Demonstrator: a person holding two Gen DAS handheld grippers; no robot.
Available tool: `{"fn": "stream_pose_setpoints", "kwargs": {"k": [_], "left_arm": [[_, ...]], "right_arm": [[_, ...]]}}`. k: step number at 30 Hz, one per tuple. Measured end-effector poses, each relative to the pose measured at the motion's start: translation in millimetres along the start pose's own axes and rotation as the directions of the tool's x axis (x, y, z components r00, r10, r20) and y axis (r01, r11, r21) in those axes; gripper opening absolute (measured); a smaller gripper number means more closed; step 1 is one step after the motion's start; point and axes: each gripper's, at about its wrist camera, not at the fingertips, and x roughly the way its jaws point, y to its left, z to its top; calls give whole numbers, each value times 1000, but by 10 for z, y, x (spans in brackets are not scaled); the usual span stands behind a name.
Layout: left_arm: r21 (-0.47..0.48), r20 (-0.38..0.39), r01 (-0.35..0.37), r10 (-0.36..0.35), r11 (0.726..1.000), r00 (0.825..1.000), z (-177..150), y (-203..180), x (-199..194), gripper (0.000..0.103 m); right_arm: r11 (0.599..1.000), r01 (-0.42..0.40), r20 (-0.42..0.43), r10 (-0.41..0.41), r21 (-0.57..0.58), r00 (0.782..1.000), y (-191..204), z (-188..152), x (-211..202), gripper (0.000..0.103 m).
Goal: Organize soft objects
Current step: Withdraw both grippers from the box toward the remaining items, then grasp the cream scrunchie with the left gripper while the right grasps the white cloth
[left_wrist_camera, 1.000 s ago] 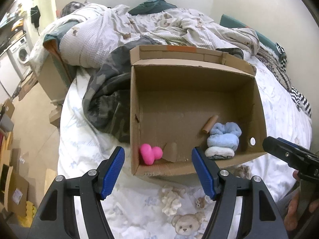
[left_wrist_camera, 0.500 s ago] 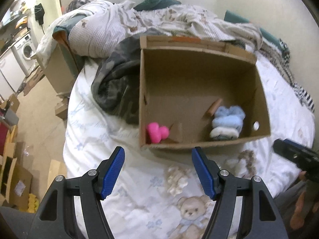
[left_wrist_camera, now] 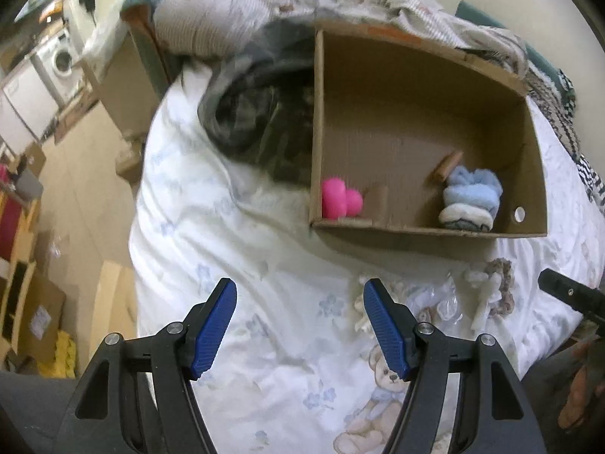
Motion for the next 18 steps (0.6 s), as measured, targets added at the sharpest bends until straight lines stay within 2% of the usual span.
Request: {"fn": "stream_pose_setpoints", "kwargs": {"k": [8, 14, 15, 17, 18], "left_arm": [[6, -103, 89, -88, 996, 991, -12, -315, 349, 67], [46, -148, 78, -70, 996, 987, 23, -589, 632, 66], [48, -156, 75, -66, 996, 985, 32, -600, 670, 65], [48, -182, 78, -68, 996, 981, 44, -634, 763, 60], [50, -193, 79, -68, 996, 979, 44, -648, 795, 58]], "right_arm": [[998, -44, -10, 44, 50, 999, -91, 30, 5, 103], [991, -73, -22, 76, 116, 997, -292, 45, 6, 103], [989, -73, -27, 77, 125, 997, -322, 49, 22, 100], [986, -82, -49, 90, 147, 995, -375, 49, 80, 87], [983, -93, -63, 104, 160, 993, -394, 47, 118, 86]]}}
